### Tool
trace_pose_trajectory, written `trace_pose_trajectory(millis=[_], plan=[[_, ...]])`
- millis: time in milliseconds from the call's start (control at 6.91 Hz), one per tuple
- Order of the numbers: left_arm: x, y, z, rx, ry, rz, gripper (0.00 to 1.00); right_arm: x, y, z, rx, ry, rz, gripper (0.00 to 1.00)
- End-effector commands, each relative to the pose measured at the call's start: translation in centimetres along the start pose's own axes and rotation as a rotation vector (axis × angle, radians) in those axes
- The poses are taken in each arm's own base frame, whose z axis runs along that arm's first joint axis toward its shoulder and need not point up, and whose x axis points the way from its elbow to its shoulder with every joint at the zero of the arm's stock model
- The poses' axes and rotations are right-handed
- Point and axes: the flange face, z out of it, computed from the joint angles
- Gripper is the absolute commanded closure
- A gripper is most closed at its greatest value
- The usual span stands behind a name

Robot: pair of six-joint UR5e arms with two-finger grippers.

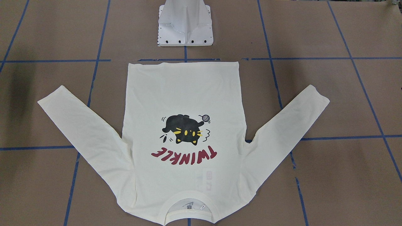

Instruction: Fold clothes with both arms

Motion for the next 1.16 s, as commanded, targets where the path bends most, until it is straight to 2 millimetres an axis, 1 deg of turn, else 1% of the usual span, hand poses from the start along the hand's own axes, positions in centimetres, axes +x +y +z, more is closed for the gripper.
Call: trace_pose_trajectory(millis=[0, 290, 434, 579, 724, 869, 1013], plan=[[0.6, -0.3, 0.0, 0.003, 0.011, 0.014, 0.00, 0.6, 2.1, 1.5, 0.044, -0.024, -0.067, 0.00], [1.4, -1.1, -0.7, 0.047, 0.013, 0.057, 0.00, -1.0, 2.6, 2.6, 0.027, -0.032, -0.096, 0.00], [1.7, -1.3, -0.9, 0.072, 0.017, 0.079, 0.00, -2.7, 3.1, 3.1, 0.014, -0.040, -0.075, 0.00], [2.3, -1.5, -1.0, 0.086, 0.019, 0.095, 0.00, -9.0, 4.8, 3.7, 0.000, -0.059, 0.046, 0.00], [2.6, -1.7, -1.2, 0.126, 0.021, 0.136, 0.00, -12.6, 7.9, 5.2, 0.034, -0.066, 0.086, 0.00], [2.7, -1.7, -0.9, 0.124, 0.027, 0.102, 0.00, -11.9, 11.9, 7.0, 0.080, -0.103, 0.080, 0.01], [3.1, -1.8, -0.8, 0.125, 0.033, 0.067, 0.01, -10.9, 14.3, 7.8, 0.077, -0.128, 0.146, 0.01]])
